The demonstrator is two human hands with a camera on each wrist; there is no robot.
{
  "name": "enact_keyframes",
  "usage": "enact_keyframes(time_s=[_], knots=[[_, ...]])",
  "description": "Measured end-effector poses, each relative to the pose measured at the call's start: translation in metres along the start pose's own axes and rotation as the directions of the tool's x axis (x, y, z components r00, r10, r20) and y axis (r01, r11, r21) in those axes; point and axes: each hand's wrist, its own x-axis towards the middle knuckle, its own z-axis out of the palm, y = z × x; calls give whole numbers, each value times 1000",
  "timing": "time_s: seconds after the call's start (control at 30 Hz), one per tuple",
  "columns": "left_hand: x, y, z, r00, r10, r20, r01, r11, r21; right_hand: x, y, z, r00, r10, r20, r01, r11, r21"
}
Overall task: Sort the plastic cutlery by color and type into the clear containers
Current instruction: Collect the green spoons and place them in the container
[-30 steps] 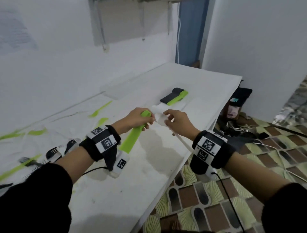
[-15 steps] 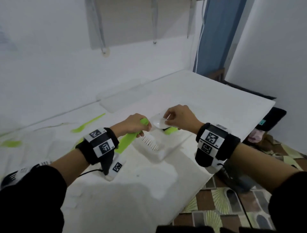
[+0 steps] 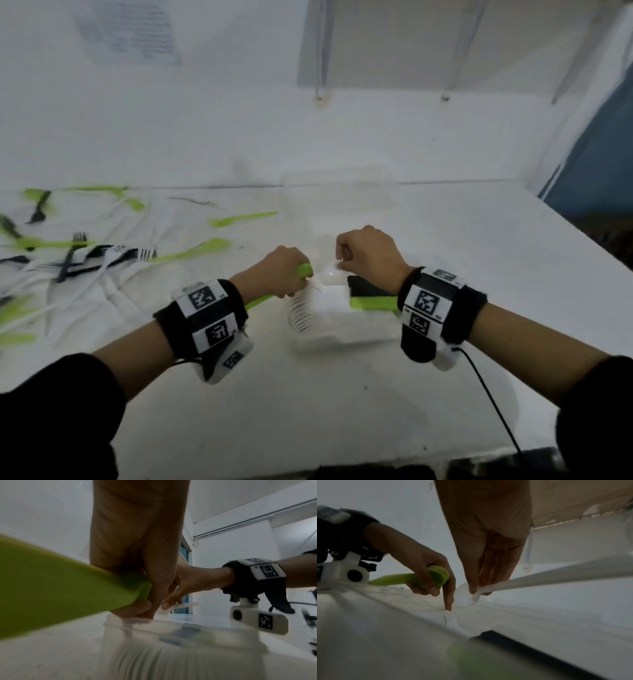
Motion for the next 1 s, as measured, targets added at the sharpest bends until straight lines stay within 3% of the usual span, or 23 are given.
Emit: enact_keyframes(time_s=[0.1, 0.27, 0.43, 0.63, 1.0], knots=[[-13, 3, 12, 994, -10, -110, 29, 985, 173, -2, -2, 3, 998, -64, 12, 64, 998, 21], [-21, 9, 22, 972, -70, -226, 107, 983, 152, -7, 7, -11, 984, -168, 63, 168, 986, 5], [-22, 16, 22, 965, -118, -233, 146, 983, 108, 2, 11, -26, 966, -248, 74, 245, 969, 42], [-21, 15, 20, 951, -130, -280, 149, 988, 50, 16, 4, -12, 931, -294, 215, 306, 952, -26], [-18, 13, 21, 960, -113, -258, 152, 979, 138, 30, -11, 0, 917, -335, 216, 354, 934, -56]])
